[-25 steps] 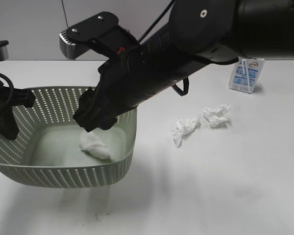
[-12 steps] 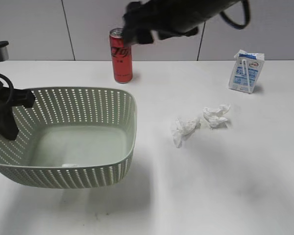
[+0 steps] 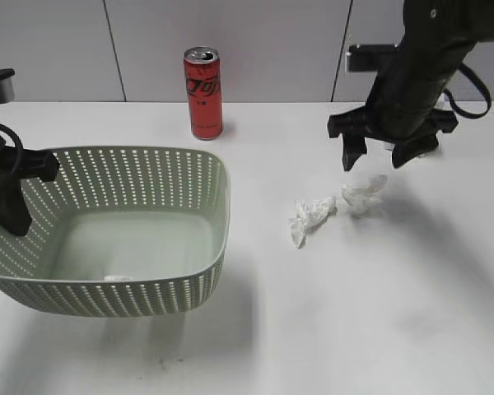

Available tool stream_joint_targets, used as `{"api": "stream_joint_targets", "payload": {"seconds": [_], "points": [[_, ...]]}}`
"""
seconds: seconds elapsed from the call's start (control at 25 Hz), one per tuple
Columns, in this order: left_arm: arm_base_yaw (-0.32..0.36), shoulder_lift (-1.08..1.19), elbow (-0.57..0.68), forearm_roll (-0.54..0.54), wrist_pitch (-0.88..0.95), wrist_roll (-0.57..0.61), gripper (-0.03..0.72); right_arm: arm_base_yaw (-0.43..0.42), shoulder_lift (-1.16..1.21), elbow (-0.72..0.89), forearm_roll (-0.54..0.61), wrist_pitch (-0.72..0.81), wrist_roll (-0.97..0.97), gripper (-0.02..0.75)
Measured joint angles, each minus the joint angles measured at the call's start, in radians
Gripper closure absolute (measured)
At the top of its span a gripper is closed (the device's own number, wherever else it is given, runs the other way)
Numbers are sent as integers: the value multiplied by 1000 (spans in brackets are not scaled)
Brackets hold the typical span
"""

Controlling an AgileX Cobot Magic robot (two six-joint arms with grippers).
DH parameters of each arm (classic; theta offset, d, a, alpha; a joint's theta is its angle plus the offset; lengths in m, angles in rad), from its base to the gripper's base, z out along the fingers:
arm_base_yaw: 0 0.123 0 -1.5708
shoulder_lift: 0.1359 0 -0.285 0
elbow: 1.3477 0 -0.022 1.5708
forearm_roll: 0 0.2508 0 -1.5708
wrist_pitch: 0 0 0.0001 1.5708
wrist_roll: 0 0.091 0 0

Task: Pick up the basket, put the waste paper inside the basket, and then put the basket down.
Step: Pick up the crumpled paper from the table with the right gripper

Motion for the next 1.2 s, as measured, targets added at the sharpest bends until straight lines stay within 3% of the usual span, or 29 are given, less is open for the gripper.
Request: {"api": "stream_joint_targets", "payload": {"seconds": [0.52, 0.68, 0.92, 1.08, 1.2], "points": [[0, 0, 0, 0, 0, 0, 683, -18, 259, -133, -42, 27, -114, 198], [0, 0, 0, 0, 1, 0, 683, -18, 261, -134, -55, 45, -115, 339], [0, 0, 0, 0, 1, 0, 683, -18, 262, -167, -60, 159, -135, 699], [0, 0, 0, 0, 1, 0, 683, -16, 213, -229, -39, 217, -202, 727], [0, 0, 0, -1, 1, 0, 683, 0, 92, -255, 85, 221, -355, 730]]}}
